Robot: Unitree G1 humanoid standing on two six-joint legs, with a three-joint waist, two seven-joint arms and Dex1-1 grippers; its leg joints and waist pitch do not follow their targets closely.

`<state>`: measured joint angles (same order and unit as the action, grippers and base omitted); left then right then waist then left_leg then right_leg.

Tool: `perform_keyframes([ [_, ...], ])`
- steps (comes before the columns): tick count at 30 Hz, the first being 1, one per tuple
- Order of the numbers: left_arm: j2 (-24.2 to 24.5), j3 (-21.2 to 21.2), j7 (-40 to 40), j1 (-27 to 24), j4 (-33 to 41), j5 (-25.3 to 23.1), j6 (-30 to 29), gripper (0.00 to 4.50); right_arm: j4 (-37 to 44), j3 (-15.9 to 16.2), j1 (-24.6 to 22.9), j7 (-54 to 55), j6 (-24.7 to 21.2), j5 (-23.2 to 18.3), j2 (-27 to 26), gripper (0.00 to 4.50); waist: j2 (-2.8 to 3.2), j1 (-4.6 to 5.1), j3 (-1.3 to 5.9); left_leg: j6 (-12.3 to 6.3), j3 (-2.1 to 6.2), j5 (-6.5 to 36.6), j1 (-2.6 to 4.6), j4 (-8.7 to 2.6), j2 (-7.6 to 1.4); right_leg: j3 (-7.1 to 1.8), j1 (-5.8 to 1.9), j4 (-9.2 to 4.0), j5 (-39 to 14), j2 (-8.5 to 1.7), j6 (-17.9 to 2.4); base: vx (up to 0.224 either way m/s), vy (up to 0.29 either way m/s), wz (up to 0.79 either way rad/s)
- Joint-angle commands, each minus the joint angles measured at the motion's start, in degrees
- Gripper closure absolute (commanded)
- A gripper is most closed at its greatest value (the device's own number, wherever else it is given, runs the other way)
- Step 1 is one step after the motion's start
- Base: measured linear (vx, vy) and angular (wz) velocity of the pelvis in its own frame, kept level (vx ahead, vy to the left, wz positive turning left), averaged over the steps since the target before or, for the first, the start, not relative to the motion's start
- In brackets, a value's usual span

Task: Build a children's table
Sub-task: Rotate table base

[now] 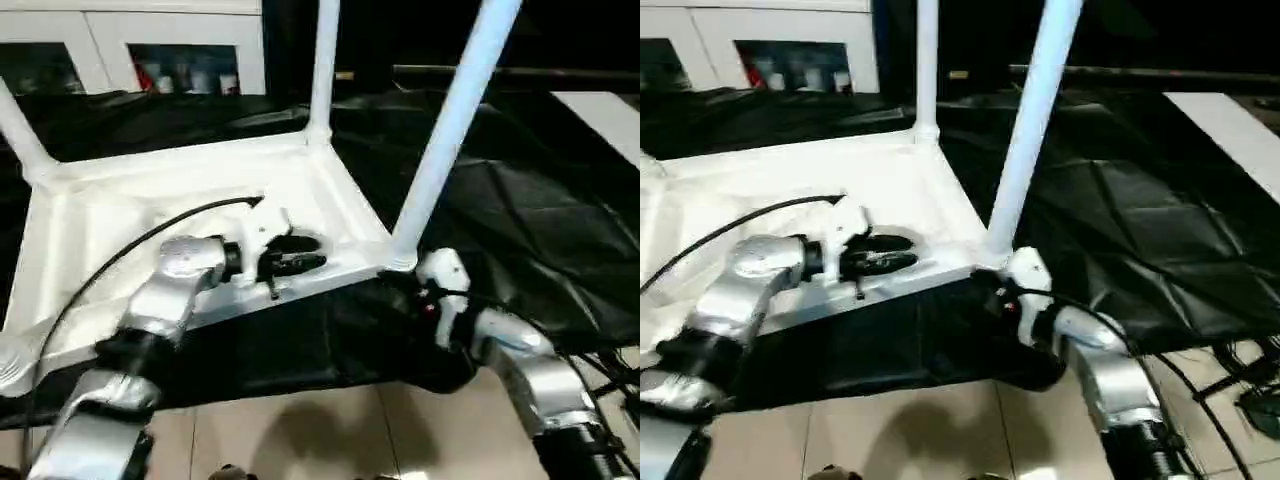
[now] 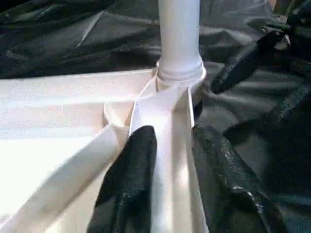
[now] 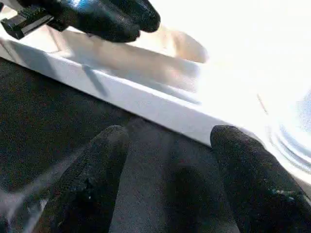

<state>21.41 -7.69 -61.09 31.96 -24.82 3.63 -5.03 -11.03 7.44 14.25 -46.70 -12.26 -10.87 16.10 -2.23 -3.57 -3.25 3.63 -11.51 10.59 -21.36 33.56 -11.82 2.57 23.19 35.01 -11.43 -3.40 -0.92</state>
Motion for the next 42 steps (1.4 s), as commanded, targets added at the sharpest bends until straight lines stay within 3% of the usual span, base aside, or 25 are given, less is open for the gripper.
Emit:
perform_keyframes([
  [1, 1.19, 0.33, -1.26, -0.91, 4.27, 1.39, -3.23, 2.74, 0.85, 0.31, 0.43, 0.49, 0.02, 0.67, 0.18, 1.52, 0.48, -0.02, 3.39, -1.89, 0.87, 8.97, 1.17, -3.93, -2.17, -2.56, -2.63, -3.43, -4.10, -4.32, -13.75, 0.000, 0.000, 0.00],
  [4, 5.55, 0.41, -3.82, -6.51, 14.21, 4.53, -10.78, 2.57, -0.94, 0.50, 1.59, 3.28, 0.82, 1.95, -1.08, 1.52, 0.58, -0.03, 3.28, 0.05, 0.99, 11.01, 1.45, -4.21, -2.29, -2.67, -2.52, -3.49, -7.58, -4.46, -12.78, 0.000, 0.000, 0.00],
  [5, 5.55, 0.41, -3.82, -6.51, 14.21, 4.53, -10.78, 2.49, -0.94, 0.50, 1.59, 3.28, 0.82, 1.95, -1.08, 1.52, 0.52, 0.23, 3.16, 0.34, 0.92, 11.27, 1.22, -4.28, -2.04, -2.69, -2.50, -3.67, -8.64, -4.15, -12.26, 0.000, 0.000, 0.00],
  [6, 6.85, 0.58, -4.57, -8.23, 17.12, 5.58, -13.08, 2.28, -2.05, 0.37, 2.17, 4.73, 1.33, 2.71, -1.43, 1.52, 0.66, 0.15, 3.21, 0.57, 0.86, 11.29, 1.46, -4.18, -2.01, -2.74, -2.36, -3.71, -8.77, -4.15, -11.99, 0.000, 0.000, 0.00],
  [7, 10.75, 0.93, -7.08, -12.55, 22.85, 7.45, -17.52, 2.21, -6.12, -0.26, 4.27, 8.46, 2.33, 4.58, -2.31, 1.52, 0.59, 0.35, 3.26, 1.00, 1.00, 11.07, 1.25, -4.29, -2.03, -2.77, -2.42, -3.47, -8.54, -4.32, -12.24, 0.000, 0.000, 0.00],
  [8, 11.42, 0.99, -7.49, -13.30, 23.75, 7.69, -18.18, 2.21, -6.89, -0.37, 4.67, 9.12, 2.45, 4.90, -2.43, 1.52, 0.57, 0.46, 3.30, 1.29, 1.03, 10.83, 1.09, -4.29, -1.95, -2.73, -2.57, -3.31, -8.56, -4.29, -12.32, 0.000, 0.000, 0.00],
  [10, 14.56, 2.03, -8.67, -17.64, 28.30, 9.12, -22.33, 2.11, -12.07, -1.48, 7.64, 13.16, 3.73, 6.12, -3.23, 1.52, 0.76, 0.95, 3.21, 1.42, 0.83, 11.35, 1.32, -4.20, -1.69, -2.79, -2.28, -3.51, -9.47, -3.91, -12.31, 0.000, 0.000, 0.00],
  [12, 15.70, 3.16, -8.32, -20.27, 29.66, 9.22, -22.65, 1.76, -16.23, -2.49, 10.22, 16.48, 5.11, 6.72, -3.85, 1.52, 1.02, 0.95, 3.05, 1.64, 0.75, 12.41, 1.71, -4.13, -1.64, -2.88, -1.91, -3.84, -10.82, -3.72, -11.83, 0.000, 0.000, 0.00],
  [15, 15.85, 4.87, -5.73, -22.89, 30.26, 8.99, -22.47, 1.58, -22.84, -3.56, 14.47, 21.88, 6.48, 7.83, -4.21, 1.52, 0.79, 0.70, 2.99, 2.52, 0.64, 13.88, 2.02, -4.19, -1.62, -2.91, -1.68, -4.04, -12.45, -3.57, -11.09, 0.000, 0.000, 0.00],
  [16, 16.12, 5.11, -5.25, -23.62, 30.40, 8.83, -22.55, 1.43, -24.75, -3.94, 15.60, 22.86, 6.84, 7.79, -4.39, 1.52, 0.98, 0.53, 2.97, 2.65, 0.67, 14.39, 2.10, -4.22, -1.61, -2.94, -1.63, -4.07, -12.81, -3.53, -10.65, 0.000, 0.000, 0.00],
  [17, 16.62, 5.66, -4.10, -25.17, 30.68, 8.40, -22.48, 1.33, -29.07, -4.96, 18.05, 24.80, 7.55, 7.38, -4.87, 1.52, 0.50, 0.63, 3.03, 2.60, 0.67, 13.99, 1.88, -4.19, -1.53, -2.96, -1.78, -3.84, -12.08, -3.46, -10.55, 0.000, 0.000, 0.00],
  [18, 16.65, 5.70, -4.01, -25.28, 30.70, 8.36, -22.46, 1.33, -29.39, -5.04, 18.22, 24.93, 7.60, 7.34, -4.91, 1.52, 0.65, 0.55, 3.25, 2.68, 0.79, 13.52, 1.77, -4.14, -1.61, -2.93, -1.94, -3.57, -11.48, -3.71, -10.69, 0.000, 0.000, 0.00],
  [20, 15.99, 8.17, -0.83, -28.21, 33.08, 9.73, -23.23, 1.09, -40.22, -6.50, 24.33, 30.35, 12.13, 8.10, -5.86, 1.52, 0.39, 0.89, 3.29, 2.74, 0.73, 12.71, 1.52, -4.04, -1.51, -2.88, -1.98, -3.40, -10.42, -3.62, -10.80, 0.000, 0.000, 0.00],
  [21, 15.99, 8.17, -0.83, -28.21, 33.08, 9.73, -23.23, 1.09, -40.22, -6.50, 24.33, 30.35, 12.13, 8.10, -5.86, 1.52, 0.55, 0.80, 3.35, 2.86, 0.76, 12.70, 1.56, -4.00, -1.57, -2.85, -1.98, -3.31, -10.31, -3.70, -10.97, 0.000, 0.000, 0.00],
  [22, 14.51, 10.67, 0.27, -30.12, 34.70, 11.73, -23.32, 0.90, -45.46, -8.43, 27.76, 35.06, 15.09, 7.55, -6.46, 1.52, 0.71, 0.61, 3.35, 2.86, 0.50, 12.82, 1.90, -3.77, -1.57, -2.99, -1.65, -3.37, -9.66, -3.66, -11.03, 0.000, 0.000, 0.00],
  [23, 14.26, 11.21, 0.39, -30.75, 35.19, 12.13, -22.89, 0.90, -47.13, -9.01, 28.83, 36.35, 15.77, 7.35, -6.52, 1.52, 0.49, 0.55, 3.35, 2.83, 0.49, 12.13, 1.62, -3.84, -1.46, -2.91, -1.95, -3.30, -8.52, -3.43, -11.00, 0.000, 0.000, 0.00],
  [24, 14.26, 11.21, 0.39, -30.75, 35.19, 12.13, -22.89, 0.88, -47.13, -9.01, 28.83, 36.35, 15.77, 7.35, -6.52, 1.52, 0.60, 0.31, 3.51, 2.76, 0.42, 11.75, 1.88, -3.69, -1.50, -2.90, -1.80, -3.07, -7.47, -3.44, -11.00, 0.000, 0.000, 0.00],
  [26, 14.07, 13.39, -0.03, -34.14, 37.85, 14.25, -22.68, 0.76, -50.15, -9.78, 30.71, 38.36, 17.34, 7.26, -6.19, 1.52, 0.17, 0.43, 3.48, 2.20, 0.52, 10.56, 1.20, -3.74, -1.36, -2.81, -2.30, -2.70, -5.53, -3.31, -10.73, 0.000, 0.000, 0.00],
  [28, 15.33, 15.83, -1.18, -38.47, 40.47, 16.28, -22.42, 0.51, -51.89, -10.64, 31.79, 37.17, 19.10, 6.34, -6.04, 1.52, 0.15, 0.49, 3.51, 1.55, 0.47, 10.33, 1.13, -3.56, -1.26, -2.81, -2.28, -2.59, -4.79, -3.21, -10.32, 0.000, 0.000, 0.00],
  [30, 16.14, 16.61, -1.86, -40.10, 41.32, 16.91, -22.29, 0.45, -52.30, -11.08, 32.05, 36.15, 19.83, 5.72, -6.07, 1.52, 0.10, 0.63, 3.40, 0.96, 0.45, 11.14, 1.03, -3.53, -1.28, -2.84, -2.17, -2.69, -5.12, -3.14, -10.07, 0.000, 0.000, 0.00],
  [31, 17.88, 19.06, -3.65, -43.48, 42.95, 18.30, -22.96, 0.37, -51.85, -11.38, 31.59, 32.57, 21.01, 4.68, -6.21, 1.52, 0.01, 0.78, 3.38, 0.82, 0.48, 11.33, 1.03, -3.56, -1.28, -2.81, -2.18, -2.72, -5.51, -3.05, -10.00, 0.000, 0.000, 0.00],
  [35, 21.75, 24.56, -7.43, -48.68, 43.78, 20.14, -24.72, 0.01, -49.03, -11.16, 28.84, 24.22, 22.68, 3.17, -6.46, 1.52, 0.21, 1.46, 3.04, -0.18, 0.63, 13.92, 1.03, -3.63, -1.41, -2.85, -1.99, -3.10, -8.57, -3.05, -10.60, 0.000, 0.000, 0.00],
  [37, 26.11, 30.16, -11.57, -52.54, 41.31, 20.54, -25.70, 0.01, -43.49, -8.50, 23.93, 19.22, 23.09, 3.70, -5.40, 1.52, 0.33, 1.44, 2.89, -0.14, 0.69, 15.21, 1.28, -3.76, -1.46, -2.89, -1.77, -3.46, -11.04, -3.02, -10.03, 0.000, 0.000, 0.00],
  [41, 27.84, 32.26, -12.71, -54.21, 40.07, 20.77, -26.17, 0.01, -41.88, -8.01, 22.24, 17.72, 23.35, 3.55, -5.06, 1.52, 0.32, 1.61, 2.61, 0.75, 0.85, 18.78, 1.73, -4.13, -1.61, -2.96, -1.28, -3.83, -15.17, -2.94, -10.12, 0.000, 0.000, 0.00],
  [42, 30.30, 35.65, -14.88, -56.46, 38.40, 21.79, -26.94, 0.01, -40.02, -7.83, 20.22, 16.19, 23.71, 3.48, -4.58, 1.52, 0.43, 1.66, 2.57, 0.96, 0.96, 19.37, 1.62, -4.19, -1.56, -3.05, -1.35, -3.91, -16.47, -3.10, -10.07, 0.000, 0.000, 0.00],
])
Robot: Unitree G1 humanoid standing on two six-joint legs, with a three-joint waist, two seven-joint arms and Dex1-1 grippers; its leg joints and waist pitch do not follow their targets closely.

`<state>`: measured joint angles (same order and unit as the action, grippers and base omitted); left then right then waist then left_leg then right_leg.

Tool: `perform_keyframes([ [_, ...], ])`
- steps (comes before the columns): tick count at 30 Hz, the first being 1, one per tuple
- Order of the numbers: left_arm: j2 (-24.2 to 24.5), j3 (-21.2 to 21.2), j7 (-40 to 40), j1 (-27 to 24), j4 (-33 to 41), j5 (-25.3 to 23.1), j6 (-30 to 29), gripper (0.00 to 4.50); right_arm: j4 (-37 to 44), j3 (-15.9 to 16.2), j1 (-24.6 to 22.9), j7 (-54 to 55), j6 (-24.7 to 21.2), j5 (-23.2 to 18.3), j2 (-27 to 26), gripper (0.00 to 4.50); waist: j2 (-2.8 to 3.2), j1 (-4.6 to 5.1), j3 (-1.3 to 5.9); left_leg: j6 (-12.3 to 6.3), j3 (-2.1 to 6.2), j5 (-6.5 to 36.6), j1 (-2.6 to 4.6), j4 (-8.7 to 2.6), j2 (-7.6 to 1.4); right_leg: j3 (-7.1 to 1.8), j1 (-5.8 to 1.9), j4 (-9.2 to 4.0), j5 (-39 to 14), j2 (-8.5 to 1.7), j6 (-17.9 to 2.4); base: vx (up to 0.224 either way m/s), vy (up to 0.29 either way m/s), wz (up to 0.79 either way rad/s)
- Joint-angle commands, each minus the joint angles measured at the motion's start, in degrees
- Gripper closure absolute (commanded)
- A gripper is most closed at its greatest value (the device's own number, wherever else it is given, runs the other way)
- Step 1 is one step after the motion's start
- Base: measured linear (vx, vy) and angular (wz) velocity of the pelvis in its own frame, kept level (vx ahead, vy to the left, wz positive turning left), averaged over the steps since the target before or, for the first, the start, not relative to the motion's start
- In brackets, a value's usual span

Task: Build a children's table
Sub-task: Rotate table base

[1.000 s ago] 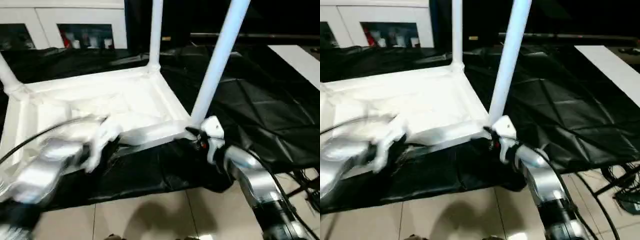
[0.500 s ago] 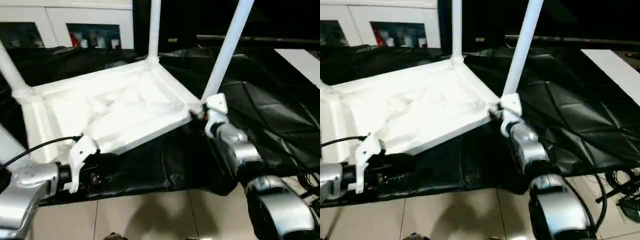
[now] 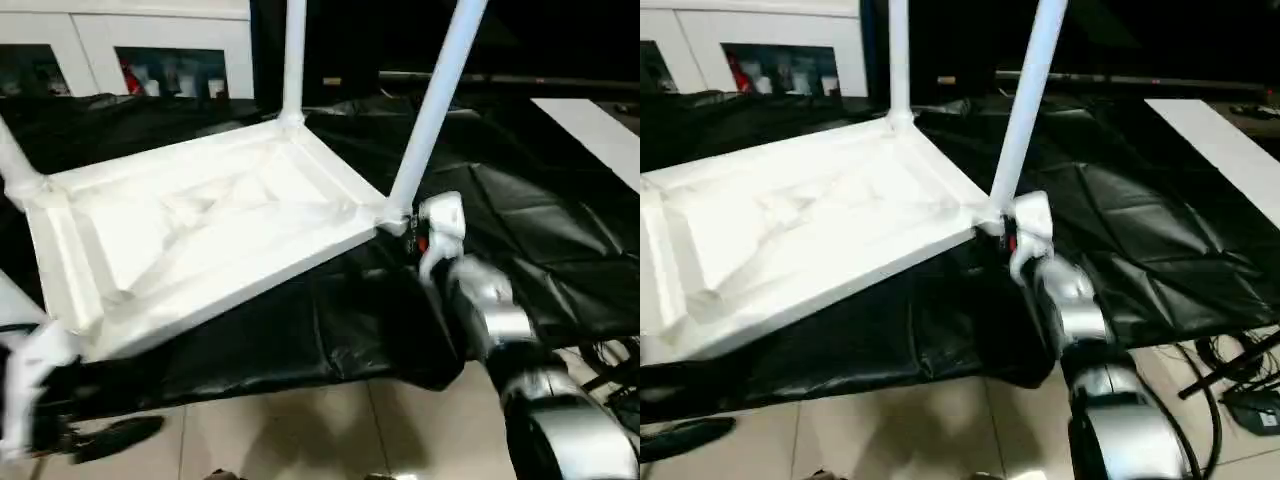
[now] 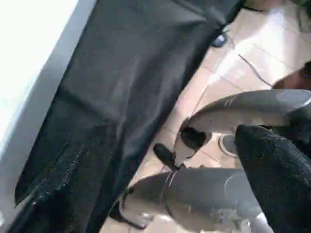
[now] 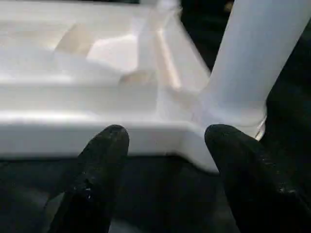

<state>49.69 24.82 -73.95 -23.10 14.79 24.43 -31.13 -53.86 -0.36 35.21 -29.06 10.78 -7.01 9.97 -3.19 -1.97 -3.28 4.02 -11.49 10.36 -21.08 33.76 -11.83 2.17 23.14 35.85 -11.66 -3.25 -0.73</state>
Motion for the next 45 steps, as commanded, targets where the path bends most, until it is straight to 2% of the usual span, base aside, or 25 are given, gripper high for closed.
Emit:
perform_keyframes([
  [1, 2.35, 3.65, -2.28, -1.71, -1.43, 1.18, -0.97, 0.01, 3.05, -0.04, -1.01, -1.70, 0.68, -0.42, 1.60, 1.52, 1.53, -0.07, 2.52, 0.58, 0.95, 19.91, 1.32, -4.39, -1.53, -2.71, -1.21, -4.80, -16.75, -3.34, -10.07, 0.000, 0.000, 0.00],
  [2, 5.05, 7.53, -4.62, -3.94, -3.86, 1.60, -1.84, 0.01, 4.76, -0.39, -2.79, -2.83, 0.73, -0.63, 1.82, 1.52, 1.54, 0.11, 2.43, 0.69, 1.01, 20.79, 1.37, -4.59, -1.58, -2.65, -1.15, -4.98, -17.73, -3.18, -9.71, 0.000, 0.000, 0.00],
  [3, 6.35, 9.15, -5.76, -4.91, -5.28, 1.31, -2.15, 0.01, 5.37, -0.44, -3.39, -3.25, 0.67, -0.61, 1.87, 1.52, 1.58, -0.02, 2.36, 0.60, 1.06, 21.16, 1.44, -4.52, -1.47, -2.76, -1.10, -5.09, -18.77, -3.32, -9.33, 0.000, 0.000, 0.00],
  [9, 10.04, 14.79, -8.68, -7.55, -10.56, 0.02, -2.08, 0.01, 8.45, 0.04, -5.45, -3.41, -0.32, -0.48, 1.84, 1.52, 1.85, -0.05, 2.25, 1.10, 1.29, 23.47, 1.86, -4.83, -1.73, -2.81, -0.78, -5.25, -19.47, -3.34, -10.19, 0.000, 0.000, 0.00],
  [12, 10.19, 16.28, -8.53, -7.06, -12.31, 0.75, -2.20, 0.01, 8.72, -0.03, -5.69, -3.29, -0.33, -0.55, 1.77, 1.52, 1.83, -0.15, 2.26, 1.11, 1.23, 23.25, 1.91, -4.83, -1.72, -2.81, -0.84, -5.17, -18.86, -3.36, -10.60, 0.000, 0.000, 0.00],
  [13, 10.48, 18.48, -8.15, -6.18, -15.00, 1.72, -0.97, 0.01, 9.67, -0.08, -6.19, -3.46, -0.80, -0.58, 1.70, 1.52, 1.41, -0.22, 2.20, 0.89, 1.14, 23.22, 1.95, -4.78, -1.68, -2.77, -0.77, -5.22, -18.86, -3.28, -10.64, 0.000, 0.000, 0.00],
  [15, 10.68, 20.66, -8.22, -4.37, -18.16, 2.77, 0.58, 0.01, 10.54, 0.01, -6.67, -3.50, -1.13, -0.50, 1.62, 1.52, 1.76, -0.56, 2.30, 0.79, 1.16, 22.32, 1.97, -4.79, -1.61, -2.79, -0.88, -5.14, -18.06, -3.34, -10.56, 0.000, 0.000, 0.00],
  [16, 10.62, 21.71, -7.96, -3.07, -19.69, 3.18, 1.66, 0.01, 10.73, 0.13, -6.84, -3.52, -1.11, -0.42, 1.51, 1.52, 1.60, -0.78, 2.34, 0.74, 1.10, 21.93, 1.97, -4.81, -1.60, -2.71, -0.98, -5.04, -17.53, -3.29, -10.71, 0.000, 0.000, 0.00],
  [18, 10.58, 22.00, -7.80, -2.65, -20.10, 3.11, 2.24, 0.01, 10.93, 0.16, -6.95, -3.58, -1.19, -0.38, 1.44, 1.52, 1.64, -1.02, 2.41, 0.90, 1.07, 21.46, 1.92, -4.90, -1.79, -2.61, -1.13, -4.81, -16.30, -3.32, -11.02, 0.000, 0.000, 0.00],
  [19, 10.56, 22.30, -7.59, -2.28, -20.47, 3.08, 2.56, 0.01, 11.13, 0.26, -7.06, -3.69, -1.33, -0.34, 1.31, 1.52, 1.34, -1.11, 2.40, 0.84, 1.01, 21.57, 1.86, -4.93, -1.88, -2.58, -1.17, -4.75, -16.32, -3.30, -11.03, 0.000, 0.000, 0.00],
  [23, 9.50, 23.28, -6.57, 0.90, -21.63, 4.16, 4.92, 0.01, 11.37, 0.61, -7.36, -3.72, -2.28, -0.17, 0.90, 1.52, 1.34, -1.68, 2.45, 0.92, 0.98, 20.92, 1.89, -4.94, -1.92, -2.60, -1.18, -4.58, -16.06, -3.39, -10.98, 0.000, 0.000, 0.00],
  [26, 6.77, 21.98, -5.03, 5.68, -17.95, 8.20, 3.90, 0.01, 10.24, 1.24, -7.21, -2.35, -4.46, 0.79, 0.24, 1.52, 1.41, -2.20, 2.49, 1.97, 0.85, 21.68, 2.34, -4.90, -2.00, -2.53, -0.99, -4.51, -16.40, -3.47, -11.51, 0.000, 0.000, 0.00],
  [27, 5.78, 20.99, -4.20, 7.13, -16.66, 9.05, 3.74, 0.01, 9.52, 1.57, -6.95, -1.32, -5.06, 1.53, 0.05, 1.52, 1.23, -2.23, 2.49, 2.06, 0.85, 21.62, 2.31, -4.86, -1.99, -2.55, -0.97, -4.49, -16.30, -3.50, -11.57, 0.000, 0.000, 0.00],
  [30, 3.86, 18.27, -2.42, 9.94, -14.91, 9.95, 3.97, 0.01, 7.93, 2.18, -6.34, 0.83, -6.02, 2.95, -0.46, 1.52, 1.29, -2.59, 2.59, 2.87, 0.89, 21.43, 2.21, -4.88, -1.86, -2.53, -1.08, -4.42, -16.32, -3.52, -10.87, 0.000, 0.000, 0.00],
  [33, 1.01, 12.53, -0.09, 14.19, -15.15, 7.48, 8.05, 0.01, 5.80, 2.22, -4.92, 3.32, -6.93, 3.82, -1.86, 1.52, 1.30, -2.80, 2.83, 3.25, 0.93, 21.24, 2.29, -4.74, -1.73, -2.69, -1.19, -4.55, -16.77, -3.67, -9.85, 0.000, 0.000, 0.00],
  [36, -1.28, 9.31, 0.09, 17.18, -13.56, 9.10, 6.88, 0.01, 4.39, 2.38, -3.56, 4.13, -7.13, 4.02, -2.98, 1.52, 1.47, -2.78, 3.00, 3.72, 0.97, 20.09, 2.26, -4.68, -1.72, -2.64, -1.30, -4.26, -15.09, -3.65, -10.06, 0.000, 0.000, 0.00],
  [37, -3.66, 6.40, 0.64, 20.31, -10.49, 11.77, 4.75, 0.01, 2.50, 2.65, -1.93, 4.88, -7.17, 4.40, -3.76, 1.52, 1.47, -2.69, 3.13, 3.95, 1.04, 19.81, 2.04, -4.67, -1.71, -2.58, -1.52, -3.98, -14.25, -3.68, -10.27, 0.000, 0.000, 0.00],
  [38, -3.74, 6.28, 0.67, 20.43, -10.36, 11.88, 4.66, 0.01, 2.43, 2.66, -1.87, 4.91, -7.18, 4.42, -3.78, 1.52, 1.27, -2.69, 3.19, 4.09, 1.03, 19.54, 2.08, -4.71, -1.76, -2.50, -1.56, -3.88, -13.84, -3.64, -10.40, 0.000, 0.000, 0.00],
  [39, -4.52, 5.23, 0.94, 21.50, -9.21, 12.80, 3.88, 0.01, 1.71, 2.75, -1.26, 5.18, -7.22, 4.54, -3.98, 1.52, 1.39, -2.90, 3.21, 4.03, 0.83, 19.19, 2.40, -4.48, -1.72, -2.56, -1.21, -3.87, -12.39, -3.54, -10.77, 0.000, 0.000, 0.00],
  [40, -5.18, 3.91, 1.08, 22.47, -8.06, 13.64, 3.14, 0.01, 0.94, 2.79, -0.63, 5.52, -7.21, 4.72, -4.12, 1.52, 1.45, -2.87, 3.21, 4.12, 0.90, 19.15, 2.16, -4.55, -1.68, -2.48, -1.45, -3.76, -11.99, -3.50, -10.97, 0.000, 0.000, 0.00],
  [41, -6.08, 1.81, 1.24, 23.83, -6.38, 14.85, 2.05, 0.01, -0.23, 2.82, 0.31, 6.06, -7.20, 5.02, -4.30, 1.52, 1.16, -2.85, 3.25, 4.24, 0.77, 19.18, 2.32, -4.51, -1.70, -2.44, -1.33, -3.73, -11.83, -3.40, -10.98, 0.000, 0.000, 0.00],
  [42, -6.65, 0.40, 1.30, 24.65, -5.80, 14.74, 2.00, 0.01, -0.73, 2.71, 0.77, 6.24, -7.28, 4.99, -4.38, 1.52, 1.32, -3.03, 3.27, 4.32, 0.76, 19.22, 2.45, -4.39, -1.62, -2.45, -1.21, -3.66, -11.50, -3.37, -10.95, 0.000, 0.000, 0.00],
  [43, -6.97, -0.38, 1.34, 25.11, -5.48, 14.68, 1.97, 0.01, -1.01, 2.64, 1.02, 6.33, -7.32, 4.97, -4.43, 1.52, 1.18, -2.89, 3.25, 4.32, 0.81, 19.17, 2.22, -4.45, -1.59, -2.46, -1.42, -3.66, -11.71, -3.35, -10.65, 0.000, 0.000, 0.00],
  [44, -7.66, -2.65, 1.23, 26.24, -4.87, 14.47, 2.26, 0.01, -1.82, 2.48, 1.76, 6.56, -7.37, 5.01, -4.49, 1.52, 1.05, -2.87, 3.31, 4.36, 0.82, 18.89, 2.07, -4.38, -1.55, -2.48, -1.58, -3.63, -11.73, -3.41, -10.48, 0.000, 0.000, 0.00],
  [45, -8.51, -4.77, 1.17, 27.40, -4.18, 14.46, 2.23, 0.01, -2.38, 2.38, 2.35, 6.73, -7.32, 5.08, -4.45, 1.52, 1.21, -2.87, 3.35, 4.57, 0.85, 18.58, 2.18, -4.38, -1.56, -2.50, -1.54, -3.70, -12.28, -3.51, -9.95, 0.000, 0.000, 0.00],
])
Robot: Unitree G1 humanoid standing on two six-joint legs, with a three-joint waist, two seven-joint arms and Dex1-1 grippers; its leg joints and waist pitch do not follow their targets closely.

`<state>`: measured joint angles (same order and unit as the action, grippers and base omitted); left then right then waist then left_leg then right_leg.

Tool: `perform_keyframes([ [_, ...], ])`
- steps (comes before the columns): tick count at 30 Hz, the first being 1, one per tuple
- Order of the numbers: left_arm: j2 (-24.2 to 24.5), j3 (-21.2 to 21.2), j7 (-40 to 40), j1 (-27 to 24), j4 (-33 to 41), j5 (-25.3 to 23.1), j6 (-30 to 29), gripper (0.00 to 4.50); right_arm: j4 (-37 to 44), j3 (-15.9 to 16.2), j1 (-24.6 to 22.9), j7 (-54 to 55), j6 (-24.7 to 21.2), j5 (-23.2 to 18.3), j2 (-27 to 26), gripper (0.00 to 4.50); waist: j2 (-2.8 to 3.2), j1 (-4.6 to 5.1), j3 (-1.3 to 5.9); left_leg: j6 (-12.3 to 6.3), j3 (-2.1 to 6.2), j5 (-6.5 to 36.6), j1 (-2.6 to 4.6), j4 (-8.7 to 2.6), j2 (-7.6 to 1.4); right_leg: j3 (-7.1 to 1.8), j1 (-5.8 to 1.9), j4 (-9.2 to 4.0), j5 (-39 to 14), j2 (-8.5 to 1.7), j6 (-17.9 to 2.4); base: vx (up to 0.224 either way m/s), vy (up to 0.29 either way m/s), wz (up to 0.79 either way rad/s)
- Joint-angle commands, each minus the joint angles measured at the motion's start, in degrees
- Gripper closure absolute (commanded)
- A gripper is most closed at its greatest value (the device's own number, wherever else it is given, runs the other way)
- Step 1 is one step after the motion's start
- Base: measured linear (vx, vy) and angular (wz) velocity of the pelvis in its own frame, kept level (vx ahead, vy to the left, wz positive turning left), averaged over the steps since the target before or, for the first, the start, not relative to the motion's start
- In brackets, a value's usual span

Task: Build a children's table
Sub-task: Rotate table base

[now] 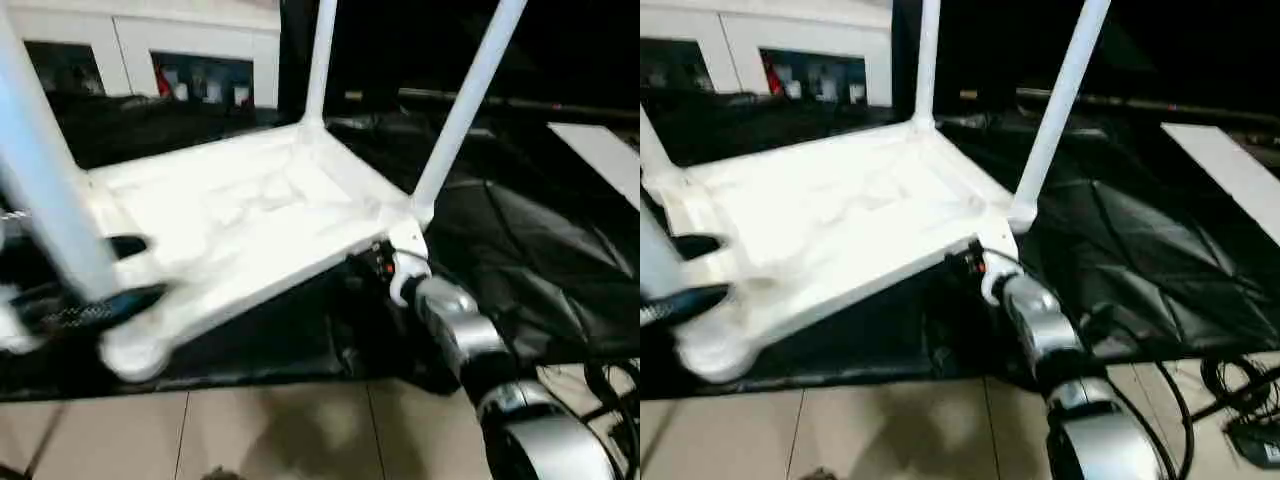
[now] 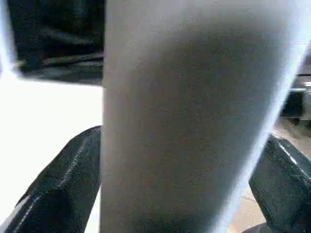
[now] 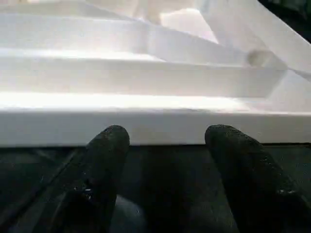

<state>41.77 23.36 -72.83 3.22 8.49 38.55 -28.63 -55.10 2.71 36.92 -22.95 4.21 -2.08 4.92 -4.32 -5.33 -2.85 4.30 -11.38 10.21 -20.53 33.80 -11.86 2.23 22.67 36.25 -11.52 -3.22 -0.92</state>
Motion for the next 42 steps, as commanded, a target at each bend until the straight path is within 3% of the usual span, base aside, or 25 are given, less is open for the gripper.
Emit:
perform_keyframes([
  [1, -1.52, -5.24, 0.03, 2.37, 2.67, 0.44, -0.52, 0.01, -1.78, -0.84, 1.25, 0.86, -0.75, 0.18, 0.66, 1.52, 2.20, 0.65, 2.98, 4.39, 0.77, 18.21, 1.39, -4.37, -1.46, -2.59, -1.29, -4.04, -11.90, -3.53, -9.58, 0.000, 0.000, 0.00],
  [2, -1.58, -5.33, 0.02, 2.44, 2.71, 0.45, -0.53, 0.01, -1.80, -0.84, 1.27, 0.86, -0.76, 0.18, 0.66, 1.52, 2.19, 0.67, 3.03, 4.49, 0.79, 17.93, 1.36, -4.37, -1.45, -2.58, -1.34, -4.01, -11.81, -3.54, -9.52, 0.000, 0.000, 0.00],
  [3, -3.67, -8.77, -0.16, 4.97, 4.05, 0.76, -1.17, 0.01, -2.40, -1.00, 1.92, 0.90, -0.87, 0.13, 0.75, 1.52, 2.03, 0.81, 3.12, 4.44, 0.82, 16.94, 1.12, -4.33, -1.41, -2.59, -1.60, -3.91, -10.82, -3.57, -9.41, 0.000, 0.000, 0.00],
  [4, -3.73, -8.88, -0.17, 5.05, 4.09, 0.77, -1.20, 0.01, -2.41, -1.00, 1.94, 0.90, -0.87, 0.13, 0.76, 1.52, 2.12, 0.79, 3.24, 4.50, 0.75, 16.04, 1.31, -4.20, -1.36, -2.56, -1.53, -3.90, -10.03, -3.52, -9.32, 0.000, 0.000, 0.00],
  [6, -6.20, -12.89, -0.35, 8.25, 4.81, 0.19, -1.67, 0.01, -3.03, -1.02, 2.49, 0.49, -0.94, 0.12, 0.69, 1.52, 2.04, 1.00, 3.31, 4.49, 0.80, 15.24, 1.02, -4.14, -1.30, -2.56, -1.80, -3.74, -8.72, -3.49, -9.56, 0.000, 0.000, 0.00],
  [7, -8.35, -15.67, -0.20, 10.54, 4.79, -0.35, -1.69, 0.01, -3.41, -0.91, 2.71, 0.30, -0.83, 0.25, 0.45, 1.52, 1.94, 1.01, 3.35, 4.41, 0.69, 15.13, 1.21, -4.02, -1.27, -2.56, -1.64, -3.79, -8.40, -3.43, -9.64, 0.000, 0.000, 0.00],
  [9, -9.98, -17.78, -0.23, 12.16, 4.64, -0.65, -1.89, 0.01, -3.63, -0.85, 2.79, -0.11, -0.85, 0.20, 0.19, 1.52, 1.85, 1.02, 3.42, 4.27, 0.65, 14.72, 1.18, -3.93, -1.29, -2.60, -1.75, -3.71, -7.81, -3.51, -9.89, 0.000, 0.000, 0.00],
  [10, -9.98, -17.78, -0.23, 12.16, 4.64, -0.65, -1.89, 0.01, -3.63, -0.85, 2.79, -0.11, -0.85, 0.20, 0.19, 1.52, 1.72, 0.98, 3.45, 4.17, 0.65, 14.05, 0.98, -3.88, -1.21, -2.59, -1.98, -3.68, -7.44, -3.53, -9.92, 0.000, 0.000, 0.00],
  [12, -13.27, -21.67, -0.25, 14.63, 4.26, -1.67, -1.44, 0.01, -3.62, -0.46, 2.69, -0.97, -0.64, 0.29, -0.28, 1.52, 1.56, 1.28, 3.54, 3.92, 0.68, 12.96, 0.71, -3.82, -1.20, -2.62, -2.27, -3.64, -6.73, -3.54, -9.78, 0.000, 0.000, 0.00],
  [15, -17.50, -28.22, 0.21, 18.43, 2.65, -3.65, -0.68, 0.01, -4.02, 0.09, 2.95, -2.51, -0.06, 0.25, -1.03, 1.52, 2.00, 1.60, 3.60, 3.51, 0.67, 12.25, 0.79, -3.67, -1.23, -2.56, -2.21, -3.57, -4.84, -3.56, -10.55, 0.000, 0.000, 0.00],
  [19, -21.51, -33.62, 3.23, 22.29, -2.79, -10.46, 2.47, 0.01, -3.55, 0.71, 2.93, -4.48, 0.43, -0.01, -1.88, 1.52, 1.55, 2.65, 3.56, 2.70, 0.85, 12.48, 0.27, -3.63, -1.14, -2.52, -2.68, -3.99, -6.63, -3.62, -10.33, 0.000, 0.000, 0.00],
  [20, -21.80, -33.95, 3.41, 22.51, -3.25, -11.05, 2.95, 0.01, -3.48, 0.77, 2.90, -4.63, 0.46, -0.02, -1.95, 1.52, 1.53, 2.79, 3.65, 2.61, 0.92, 12.14, 0.20, -3.58, -1.14, -2.53, -2.82, -3.86, -6.44, -3.72, -10.39, 0.000, 0.000, 0.00],
  [21, -22.49, -34.75, 3.87, 23.04, -4.38, -12.50, 4.12, 0.01, -3.32, 0.92, 2.83, -4.99, 0.54, -0.04, -2.11, 1.52, 1.33, 3.30, 3.59, 2.31, 1.12, 11.44, -0.39, -3.68, -1.09, -2.46, -3.20, -3.86, -6.54, -3.81, -10.52, 0.000, 0.000, 0.00],
  [22, -23.62, -35.68, 5.33, 24.01, -6.49, -14.50, 5.70, 0.01, -3.36, 1.03, 2.87, -5.19, 0.56, 0.01, -2.27, 1.52, 1.94, 3.41, 3.70, 2.34, 1.30, 10.93, -0.38, -3.69, -1.15, -2.28, -3.22, -3.73, -6.80, -3.82, -10.36, 0.000, 0.000, 0.00],
  [23, -24.82, -36.40, 7.28, 25.10, -9.07, -16.86, 8.18, 0.01, -3.68, 1.06, 3.02, -4.68, 0.75, 0.40, -2.28, 1.52, 1.75, 3.61, 3.72, 2.00, 1.14, 10.83, -0.32, -3.56, -1.10, -2.30, -3.07, -4.03, -6.63, -3.71, -10.40, 0.000, 0.000, 0.00],
  [24, -24.82, -36.40, 7.28, 25.10, -9.07, -16.86, 8.18, 0.01, -3.68, 1.06, 3.02, -4.68, 0.75, 0.40, -2.28, 1.52, 1.81, 3.39, 3.92, 1.62, 0.98, 10.33, 0.20, -3.22, -1.04, -2.40, -2.86, -3.98, -4.77, -3.70, -11.14, 0.000, 0.000, 0.00],
  [25, -25.60, -36.76, 9.70, 26.04, -11.38, -19.18, 10.30, 0.01, -4.17, 0.90, 3.24, -3.66, 0.97, 0.75, -2.14, 1.52, 1.64, 3.51, 3.79, 1.04, 1.04, 9.69, -0.06, -3.40, -1.11, -2.38, -2.99, -3.73, -2.54, -3.57, -12.11, 0.000, 0.000, 0.00],
  [27, -26.09, -37.25, 13.71, 28.27, -16.73, -23.84, 15.11, 0.01, -4.78, -0.29, 3.62, -3.34, 0.99, 0.26, -1.54, 1.52, 1.79, 3.33, 3.76, 0.67, 0.91, 11.21, 0.42, -3.25, -1.12, -2.35, -2.75, -4.01, -3.87, -3.58, -12.38, 0.000, 0.000, 0.00],
  [29, -26.09, -37.33, 14.44, 28.79, -17.86, -24.54, 15.86, 0.01, -4.52, -0.40, 3.56, -4.33, 0.92, -0.03, -1.40, 1.52, 1.72, 3.54, 3.63, 0.78, 1.13, 12.15, -0.09, -3.44, -1.06, -2.28, -3.18, -4.07, -6.87, -3.76, -11.80, 0.000, 0.000, 0.00],
  [31, -26.69, -37.41, 15.98, 29.83, -20.18, -25.60, 17.65, 0.01, -3.66, -0.17, 3.14, -7.18, 0.70, -0.50, -1.45, 1.52, 1.86, 3.33, 3.59, 0.61, 1.03, 13.32, 0.39, -3.24, -1.12, -2.38, -2.70, -4.59, -10.24, -3.90, -11.32, 0.000, 0.000, 0.00],
  [34, -28.04, -37.77, 17.88, 31.13, -23.14, -27.10, 19.87, 0.01, -2.16, 0.67, 2.26, -10.88, 0.90, -1.02, -2.34, 1.52, 2.05, 3.05, 3.48, 0.32, 1.01, 13.91, 0.66, -3.37, -1.32, -2.36, -2.38, -4.59, -10.09, -3.82, -12.25, 0.000, 0.000, 0.00],
  [36, -28.55, -37.86, 19.01, 31.71, -24.45, -27.98, 20.87, 0.01, -2.17, 0.70, 2.24, -10.42, 1.24, -0.82, -2.61, 1.52, 2.09, 3.17, 3.42, 0.39, 1.15, 13.55, 0.26, -3.53, -1.27, -2.25, -2.61, -4.59, -10.40, -3.82, -12.16, 0.000, 0.000, 0.00],
  [42, -28.98, -38.02, 24.02, 34.53, -32.58, -32.66, 26.77, 0.01, -2.28, -1.33, 2.87, -7.32, 2.33, -1.12, -0.55, 1.52, 2.24, 3.11, 3.46, 0.40, 1.16, 14.41, 0.44, -3.45, -1.11, -2.24, -2.53, -4.81, -10.88, -3.74, -11.83, 0.000, 0.000, 0.00],
])
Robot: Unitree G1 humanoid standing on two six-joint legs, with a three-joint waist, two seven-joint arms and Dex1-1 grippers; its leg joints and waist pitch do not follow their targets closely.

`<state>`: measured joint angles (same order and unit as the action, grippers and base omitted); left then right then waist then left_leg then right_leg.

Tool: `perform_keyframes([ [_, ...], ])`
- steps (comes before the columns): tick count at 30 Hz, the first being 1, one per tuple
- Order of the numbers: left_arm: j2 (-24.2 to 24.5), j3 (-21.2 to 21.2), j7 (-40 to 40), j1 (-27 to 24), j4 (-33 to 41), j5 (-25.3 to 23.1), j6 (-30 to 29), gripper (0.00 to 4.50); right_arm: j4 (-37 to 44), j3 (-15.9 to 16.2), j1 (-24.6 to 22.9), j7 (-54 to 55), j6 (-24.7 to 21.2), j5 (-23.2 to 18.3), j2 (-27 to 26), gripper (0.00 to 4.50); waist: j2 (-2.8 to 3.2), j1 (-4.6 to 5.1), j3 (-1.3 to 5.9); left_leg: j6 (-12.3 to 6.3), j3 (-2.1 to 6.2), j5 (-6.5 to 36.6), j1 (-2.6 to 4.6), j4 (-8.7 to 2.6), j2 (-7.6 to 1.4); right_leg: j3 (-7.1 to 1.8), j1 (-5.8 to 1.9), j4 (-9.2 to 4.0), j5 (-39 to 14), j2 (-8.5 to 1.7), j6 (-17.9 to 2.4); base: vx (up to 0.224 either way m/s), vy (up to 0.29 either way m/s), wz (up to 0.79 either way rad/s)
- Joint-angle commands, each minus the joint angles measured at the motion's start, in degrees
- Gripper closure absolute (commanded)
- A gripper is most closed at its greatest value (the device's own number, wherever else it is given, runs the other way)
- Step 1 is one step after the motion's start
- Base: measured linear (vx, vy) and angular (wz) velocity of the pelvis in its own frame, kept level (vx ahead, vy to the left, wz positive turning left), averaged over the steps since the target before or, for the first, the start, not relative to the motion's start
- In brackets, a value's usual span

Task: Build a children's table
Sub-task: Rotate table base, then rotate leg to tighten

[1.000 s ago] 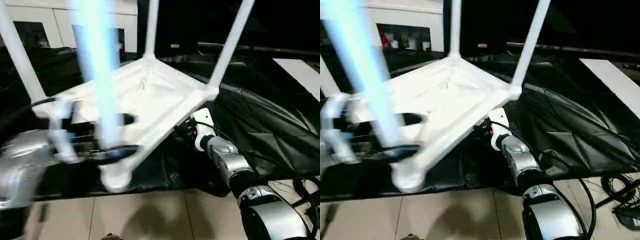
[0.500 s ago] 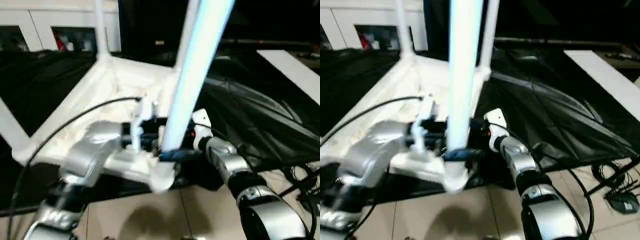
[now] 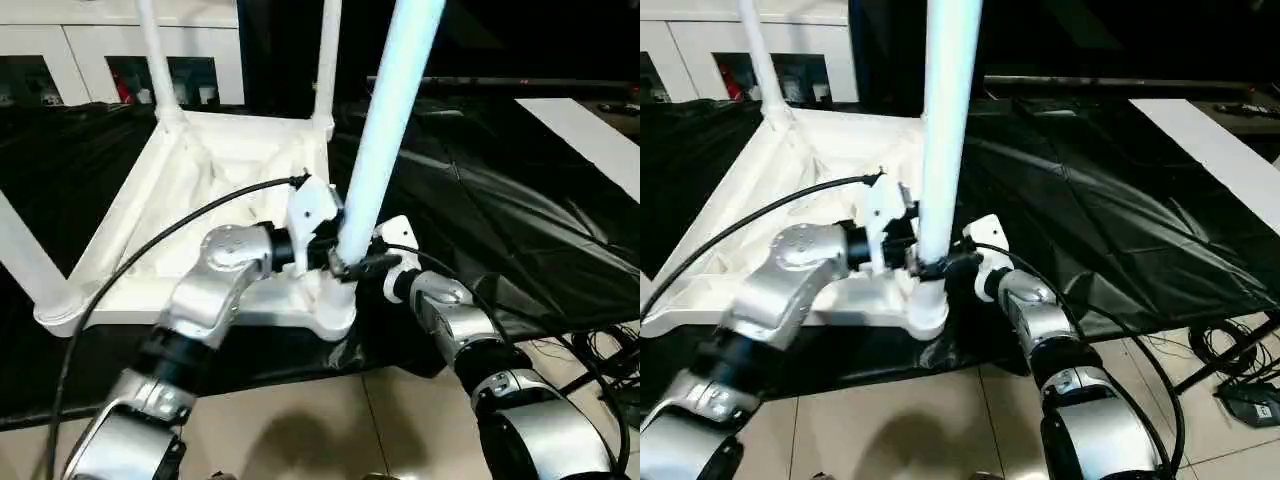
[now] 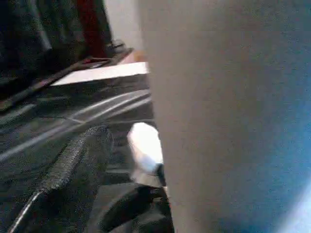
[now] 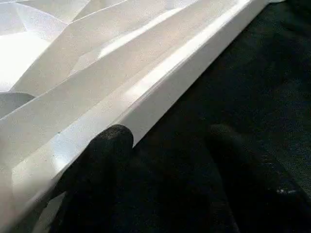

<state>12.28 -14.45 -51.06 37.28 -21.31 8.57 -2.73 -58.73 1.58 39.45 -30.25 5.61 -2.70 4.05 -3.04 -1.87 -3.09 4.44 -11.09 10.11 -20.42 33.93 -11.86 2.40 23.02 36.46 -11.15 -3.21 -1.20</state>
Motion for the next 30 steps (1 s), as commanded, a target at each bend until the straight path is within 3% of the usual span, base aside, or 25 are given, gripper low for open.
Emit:
perform_keyframes([
  [1, 0.64, 0.01, 3.14, 1.23, -5.89, -3.57, 3.00, 0.01, 2.93, -1.73, -0.07, -0.55, 0.87, -1.37, 2.59, 1.52, 0.89, -0.38, 3.72, -0.03, 0.89, 14.42, 0.26, -3.55, -1.02, -2.39, -2.94, -5.13, -11.82, -3.78, -11.23, 0.000, 0.000, 0.00],
  [2, 0.55, 0.32, 3.34, 1.68, -7.86, -3.80, 4.37, 0.01, 4.18, -2.71, -0.49, -1.20, 0.70, -1.93, 4.13, 1.52, 0.82, -0.59, 3.80, -0.28, 0.77, 14.13, 0.52, -3.39, -1.06, -2.48, -2.85, -5.13, -11.69, -3.82, -11.16, 0.000, 0.000, 0.00],
  [3, 0.38, 0.59, 3.43, 1.88, -8.94, -3.79, 5.16, 0.01, 5.09, -3.20, -0.92, -1.77, 0.57, -2.16, 5.29, 1.52, 2.13, -0.78, 3.73, -0.22, 0.85, 13.99, 0.59, -3.36, -0.98, -2.55, -2.81, -5.02, -11.03, -3.83, -11.35, 0.000, 0.000, 0.00],
  [4, 0.29, 0.75, 3.44, 1.96, -9.52, -3.77, 5.56, 0.01, 6.23, -3.46, -1.55, -2.59, 0.46, -2.33, 6.39, 1.52, 1.19, -0.67, 3.67, -0.66, 0.71, 13.85, 0.38, -3.35, -0.94, -2.43, -3.05, -5.20, -10.27, -3.54, -11.34, 0.000, 0.000, 0.00],
  [5, 0.25, 0.88, 3.01, 1.87, -9.97, -3.61, 6.31, 0.01, 7.99, -3.75, -2.52, -3.90, 0.31, -2.65, 7.72, 1.52, 1.08, -0.89, 3.82, -0.82, 0.71, 13.14, 0.36, -3.27, -0.88, -2.43, -3.20, -5.02, -9.61, -3.55, -11.41, 0.000, 0.000, 0.00],
  [6, 0.27, 1.04, 2.27, 1.62, -9.89, -3.18, 6.61, 0.01, 9.87, -4.09, -3.52, -5.12, -0.11, -3.07, 9.00, 1.52, 1.71, -1.07, 3.90, -1.23, 0.57, 12.57, 0.39, -3.11, -0.87, -2.52, -3.06, -5.07, -8.35, -3.61, -11.78, 0.000, 0.000, 0.00],
  [7, 0.30, 1.05, 2.09, 1.55, -9.79, -3.08, 6.55, 0.01, 10.20, -4.11, -3.70, -5.36, -0.20, -3.15, 9.16, 1.52, 1.55, -1.20, 3.98, -1.55, 0.65, 11.56, 0.01, -3.11, -0.77, -2.44, -3.48, -4.87, -7.30, -3.65, -12.09, 0.000, 0.000, 0.00],
  [8, 0.59, 1.18, 0.38, 0.88, -8.93, -2.13, 5.94, 0.01, 13.29, -4.32, -5.34, -7.65, -1.10, -3.92, 10.64, 1.52, 2.87, -1.41, 3.94, -1.43, 0.79, 11.36, 0.07, -3.07, -0.78, -2.44, -3.40, -4.72, -6.63, -3.77, -12.30, 0.000, 0.000, 0.00],
  [9, 1.44, 1.05, -3.38, -0.33, -7.79, -0.58, 5.15, 0.01, 18.01, -4.29, -7.99, -10.79, -2.39, -4.85, 12.86, 1.52, 2.78, -1.17, 3.94, -1.91, 0.76, 11.68, 0.04, -3.12, -0.85, -2.33, -3.56, -4.94, -4.68, -3.52, -12.61, 0.000, 0.000, 0.00],
  [10, 1.44, 1.05, -3.38, -0.33, -7.79, -0.58, 5.15, 0.01, 18.01, -4.29, -7.99, -10.79, -2.39, -4.85, 12.86, 1.52, 2.15, -1.27, 4.13, -2.80, 0.82, 10.48, -0.20, -3.05, -0.81, -2.29, -3.86, -4.54, -1.97, -3.46, -13.35, 0.000, 0.000, 0.00],
  [11, 2.50, 0.52, -5.92, -0.99, -7.52, -0.09, 4.75, 0.01, 21.08, -4.13, -9.70, -12.75, -3.38, -5.43, 14.14, 1.52, 2.87, -1.32, 4.21, -3.65, 0.73, 9.76, -0.15, -2.92, -0.71, -2.21, -3.82, -4.62, -0.73, -3.45, -13.92, 0.000, 0.000, 0.00],
  [12, 2.50, 0.52, -5.92, -0.99, -7.52, -0.09, 4.75, 0.01, 21.08, -4.13, -9.70, -12.75, -3.38, -5.43, 14.14, 1.52, 2.87, -1.32, 4.21, -3.65, 0.73, 9.76, -0.15, -2.92, -0.71, -2.21, -3.82, -4.62, -0.73, -3.45, -13.92, 0.000, 0.000, 0.00],
  [13, 5.41, -0.93, -11.16, -1.70, -8.14, 0.09, 3.53, 0.01, 28.16, -3.51, -13.61, -16.26, -5.81, -6.74, 16.86, 1.52, 4.29, -1.47, 4.36, -4.31, 0.72, 8.56, -0.15, -2.67, -0.71, -2.09, -3.67, -4.44, 0.71, -3.38, -14.73, 0.000, 0.000, 0.00],
  [15, 7.81, -2.07, -14.16, -1.97, -8.49, -0.57, 2.87, 0.01, 33.20, -2.87, -16.44, -18.66, -7.67, -7.81, 18.66, 1.52, 3.86, -1.65, 4.20, -5.42, 0.67, 8.74, -0.42, -2.66, -0.86, -2.04, -3.80, -4.27, 0.68, -3.22, -14.32, 0.000, 0.000, 0.00],
  [16, 8.75, -2.51, -15.18, -1.96, -8.75, -1.03, 2.97, 0.01, 35.32, -2.52, -17.61, -19.53, -8.58, -8.33, 19.38, 1.52, 4.33, -1.85, 4.16, -5.41, 0.61, 9.37, -0.22, -2.64, -0.77, -1.97, -3.63, -4.70, -2.12, -3.32, -13.70, 0.000, 0.000, 0.00],
  [19, 12.95, -3.17, -18.67, -1.09, -8.20, -2.39, 0.21, 0.01, 44.26, -1.06, -22.65, -23.10, -12.13, -10.07, 22.68, 1.52, 4.68, -1.96, 3.77, -4.00, 0.63, 11.06, -0.11, -2.94, -0.94, -1.98, -3.32, -5.29, -9.33, -3.39, -12.09, 0.000, 0.000, 0.00],
  [21, 14.63, -3.59, -20.08, -0.92, -7.60, -3.26, -0.34, 0.01, 47.36, -0.65, -24.61, -24.31, -13.84, -10.68, 23.84, 1.52, 4.16, -1.90, 3.55, -3.33, 0.63, 12.24, -0.15, -3.10, -0.93, -1.96, -3.11, -5.69, -13.56, -3.53, -11.00, 0.000, 0.000, 0.00],
  [22, 14.63, -3.59, -20.08, -0.92, -7.60, -3.26, -0.34, 0.30, 47.36, -0.65, -24.61, -24.31, -13.84, -10.68, 23.84, 1.52, 4.35, -2.02, 3.50, -3.17, 0.75, 12.35, -0.05, -3.24, -0.97, -2.01, -3.13, -5.80, -14.74, -3.54, -10.44, 0.000, 0.000, 0.00],
  [24, 15.53, -4.56, -19.11, 0.36, -10.37, -6.55, 2.74, 0.30, 50.35, -0.31, -26.15, -25.29, -15.62, -10.97, 24.65, 1.52, 4.38, -1.99, 3.42, -2.89, 0.80, 13.10, 0.03, -3.29, -0.92, -2.10, -2.74, -6.19, -16.91, -3.50, -9.34, 0.000, 0.000, 0.00],
  [27, 15.13, -6.12, -16.14, 3.35, -16.70, -10.28, 7.13, 0.50, 55.54, 0.47, -28.00, -25.59, -19.26, -11.75, 25.99, 1.52, 4.67, -2.00, 3.50, -2.35, 0.90, 13.13, -0.02, -3.32, -0.83, -2.10, -2.82, -6.27, -17.36, -3.63, -8.29, 0.000, 0.000, 0.00],
  [30, 14.03, -6.69, -14.86, 5.12, -19.97, -11.52, 7.92, 0.73, 56.50, 0.60, -28.15, -25.30, -19.72, -11.56, 26.34, 1.52, 4.88, -2.14, 3.69, -1.96, 0.96, 12.42, -0.03, -3.24, -0.77, -2.09, -2.89, -6.15, -15.68, -3.74, -8.51, 0.000, 0.000, 0.00],
])
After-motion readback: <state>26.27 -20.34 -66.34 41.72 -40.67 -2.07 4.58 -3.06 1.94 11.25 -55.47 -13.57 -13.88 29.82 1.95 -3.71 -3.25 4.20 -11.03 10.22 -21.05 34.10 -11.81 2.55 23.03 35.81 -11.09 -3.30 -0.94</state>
